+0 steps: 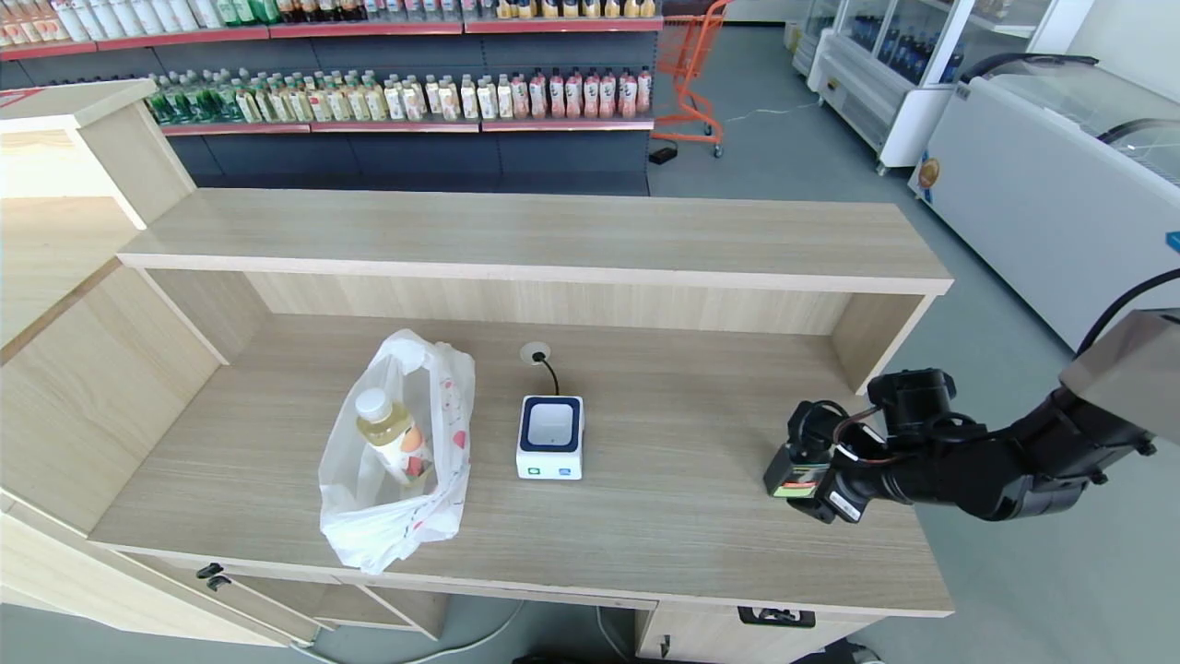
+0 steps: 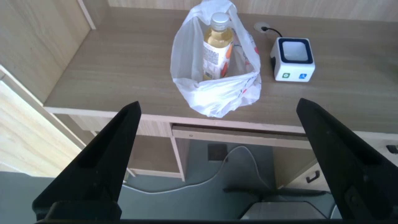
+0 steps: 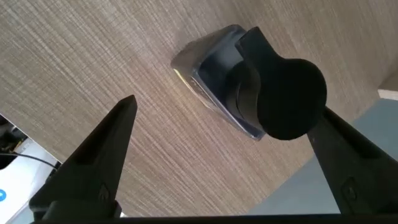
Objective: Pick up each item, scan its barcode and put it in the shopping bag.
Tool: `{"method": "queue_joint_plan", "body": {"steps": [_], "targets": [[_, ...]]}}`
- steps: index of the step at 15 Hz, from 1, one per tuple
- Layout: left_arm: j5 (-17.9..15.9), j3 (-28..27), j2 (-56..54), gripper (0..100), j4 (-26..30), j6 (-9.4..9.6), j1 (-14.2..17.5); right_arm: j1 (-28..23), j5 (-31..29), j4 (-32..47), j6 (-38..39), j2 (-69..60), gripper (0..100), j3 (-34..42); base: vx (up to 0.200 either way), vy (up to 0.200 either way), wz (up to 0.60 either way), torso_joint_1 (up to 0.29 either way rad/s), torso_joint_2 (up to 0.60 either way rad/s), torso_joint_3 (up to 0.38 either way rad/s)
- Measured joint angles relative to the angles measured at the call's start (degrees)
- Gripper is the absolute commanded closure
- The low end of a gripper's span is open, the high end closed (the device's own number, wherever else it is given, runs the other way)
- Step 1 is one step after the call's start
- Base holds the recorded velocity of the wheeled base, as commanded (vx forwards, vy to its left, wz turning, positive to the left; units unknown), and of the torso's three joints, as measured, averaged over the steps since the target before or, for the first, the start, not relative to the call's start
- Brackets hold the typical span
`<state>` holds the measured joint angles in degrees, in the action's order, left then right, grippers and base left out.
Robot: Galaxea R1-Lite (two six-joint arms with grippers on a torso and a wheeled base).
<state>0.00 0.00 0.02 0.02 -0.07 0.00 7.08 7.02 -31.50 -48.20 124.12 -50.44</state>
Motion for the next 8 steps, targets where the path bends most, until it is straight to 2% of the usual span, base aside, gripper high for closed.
{"method": "queue_joint_plan", "body": {"steps": [5,6,8], "targets": [[0.0,0.0,0.0,0,-0.02,0.0,0.0,0.09,0.09,-0.2,-0.13,2.89,0,-3.22,0.0,0.0,0.0,0.0,0.0,0.0],[0.0,0.0,0.0,0,-0.02,0.0,0.0,0.09,0.2,-0.17,-0.11,3.3,100,-3.96,0.0,0.0,0.0,0.0,0.0,0.0],[0.0,0.0,0.0,0,-0.02,0.02,0.0,0.09,0.33,-0.13,-0.07,3.94,100,-4.57,0.0,0.0,0.0,0.0,0.0,0.0]]}}
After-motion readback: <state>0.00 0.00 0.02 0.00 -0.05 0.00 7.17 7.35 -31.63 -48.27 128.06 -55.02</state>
